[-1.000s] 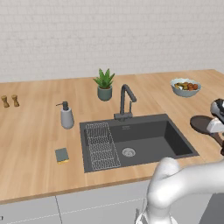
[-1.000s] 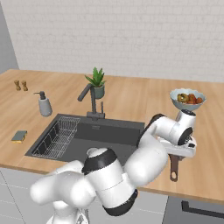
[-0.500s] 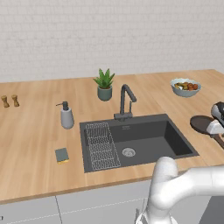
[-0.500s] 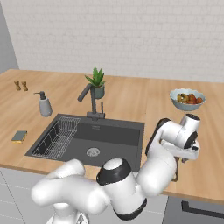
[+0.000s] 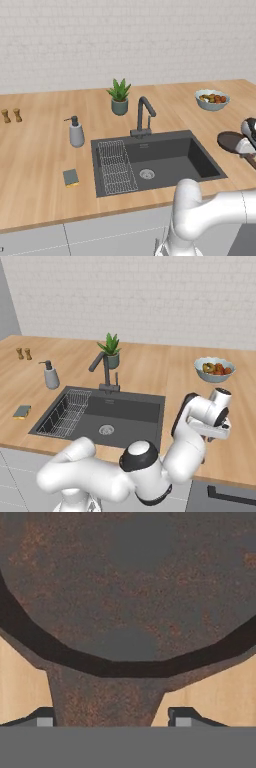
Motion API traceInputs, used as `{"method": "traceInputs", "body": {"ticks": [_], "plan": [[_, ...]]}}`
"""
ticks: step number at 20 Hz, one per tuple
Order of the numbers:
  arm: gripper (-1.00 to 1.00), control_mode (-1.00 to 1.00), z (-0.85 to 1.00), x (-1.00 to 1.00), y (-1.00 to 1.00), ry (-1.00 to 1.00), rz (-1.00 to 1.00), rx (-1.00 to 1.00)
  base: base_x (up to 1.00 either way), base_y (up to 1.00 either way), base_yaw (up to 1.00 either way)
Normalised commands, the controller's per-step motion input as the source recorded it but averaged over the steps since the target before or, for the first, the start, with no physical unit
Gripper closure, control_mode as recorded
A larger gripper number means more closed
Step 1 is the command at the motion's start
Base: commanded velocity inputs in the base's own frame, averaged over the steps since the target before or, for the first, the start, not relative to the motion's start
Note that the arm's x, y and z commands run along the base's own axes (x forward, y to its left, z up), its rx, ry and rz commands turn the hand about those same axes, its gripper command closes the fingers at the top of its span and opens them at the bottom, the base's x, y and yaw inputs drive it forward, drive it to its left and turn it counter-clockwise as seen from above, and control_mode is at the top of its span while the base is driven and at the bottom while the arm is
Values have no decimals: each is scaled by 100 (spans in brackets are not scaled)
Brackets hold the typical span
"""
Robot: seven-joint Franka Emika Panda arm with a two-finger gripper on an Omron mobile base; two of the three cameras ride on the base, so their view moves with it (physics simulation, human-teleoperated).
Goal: Pick the pan and sponge and place them into the sink. Then turn on the water.
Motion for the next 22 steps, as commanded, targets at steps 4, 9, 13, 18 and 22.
{"method": "traceInputs", "body": {"ticks": [4,9,13,18,22], "plan": [[100,-100,-28,-2,-2,0,0,0,0,0,0],[100,-100,17,-48,23,-5,-2,-1,0,0,0],[100,-100,53,-75,52,-11,-4,-3,0,0,0],[100,-100,53,-50,89,-9,-5,-3,0,0,0],[100,-100,59,-45,100,-10,-5,-4,0,0,0]]}}
